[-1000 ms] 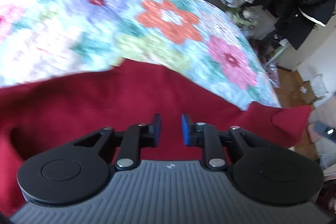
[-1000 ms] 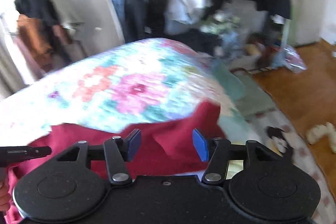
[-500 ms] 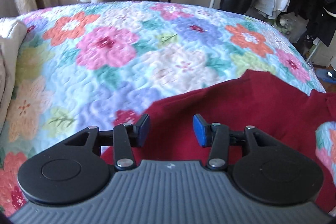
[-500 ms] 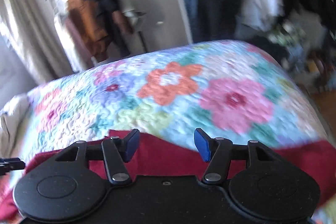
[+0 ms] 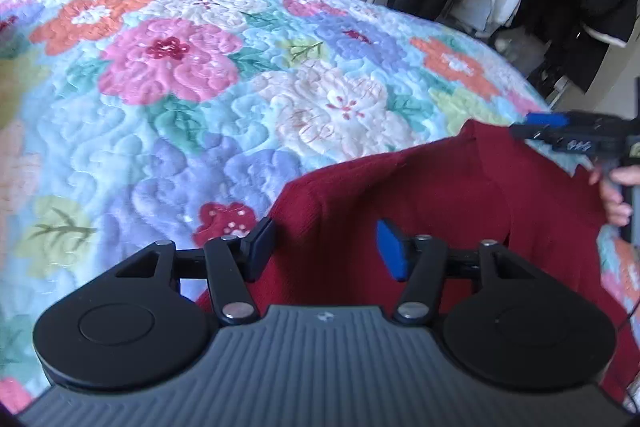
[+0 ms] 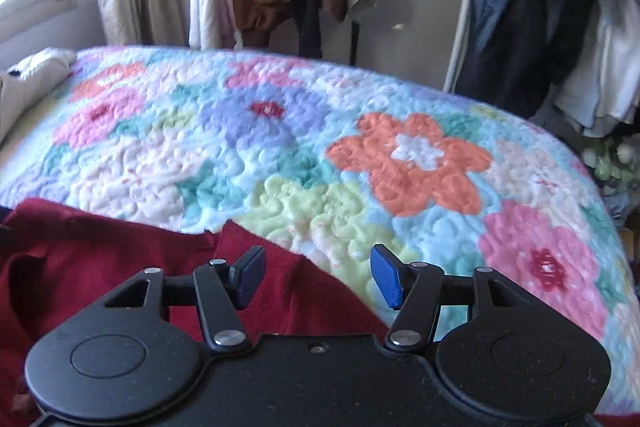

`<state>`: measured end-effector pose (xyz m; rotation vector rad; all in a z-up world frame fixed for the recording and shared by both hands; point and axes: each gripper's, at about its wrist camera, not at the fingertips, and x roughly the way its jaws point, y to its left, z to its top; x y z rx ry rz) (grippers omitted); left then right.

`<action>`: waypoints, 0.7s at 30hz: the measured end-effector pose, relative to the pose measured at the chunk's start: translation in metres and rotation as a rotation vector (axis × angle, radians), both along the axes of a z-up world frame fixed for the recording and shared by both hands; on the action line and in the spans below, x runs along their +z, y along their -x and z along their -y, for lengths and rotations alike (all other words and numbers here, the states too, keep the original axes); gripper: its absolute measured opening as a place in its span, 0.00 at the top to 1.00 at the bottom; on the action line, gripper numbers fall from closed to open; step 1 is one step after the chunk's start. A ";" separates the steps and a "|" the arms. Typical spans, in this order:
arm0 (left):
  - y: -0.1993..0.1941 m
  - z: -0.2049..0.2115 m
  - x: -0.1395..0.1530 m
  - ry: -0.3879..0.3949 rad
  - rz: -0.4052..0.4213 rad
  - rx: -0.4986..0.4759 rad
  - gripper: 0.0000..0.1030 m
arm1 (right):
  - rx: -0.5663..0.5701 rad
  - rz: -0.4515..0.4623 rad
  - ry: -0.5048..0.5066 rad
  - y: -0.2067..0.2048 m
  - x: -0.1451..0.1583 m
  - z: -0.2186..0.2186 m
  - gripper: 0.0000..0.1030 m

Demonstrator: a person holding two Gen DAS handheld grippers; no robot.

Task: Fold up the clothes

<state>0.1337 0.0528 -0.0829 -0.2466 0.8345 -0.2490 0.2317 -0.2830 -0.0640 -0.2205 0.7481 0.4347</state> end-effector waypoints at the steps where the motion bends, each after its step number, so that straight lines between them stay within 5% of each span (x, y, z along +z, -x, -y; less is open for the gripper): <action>1: -0.001 0.001 -0.002 -0.006 -0.003 0.001 0.89 | 0.018 -0.036 0.013 -0.007 -0.008 -0.003 0.38; 4: 0.000 -0.003 -0.004 -0.027 0.021 0.004 0.94 | 0.030 -0.044 0.038 -0.007 -0.025 -0.010 0.39; 7: 0.001 -0.002 -0.001 -0.043 0.041 0.039 0.94 | 0.075 -0.016 0.026 -0.001 -0.023 -0.017 0.88; 16: -0.008 -0.012 0.023 -0.118 0.152 0.193 0.97 | -0.025 0.233 0.088 0.003 0.020 -0.035 0.90; 21: -0.031 -0.015 0.004 -0.117 0.049 0.234 0.97 | -0.087 0.154 0.028 -0.019 0.002 -0.031 0.89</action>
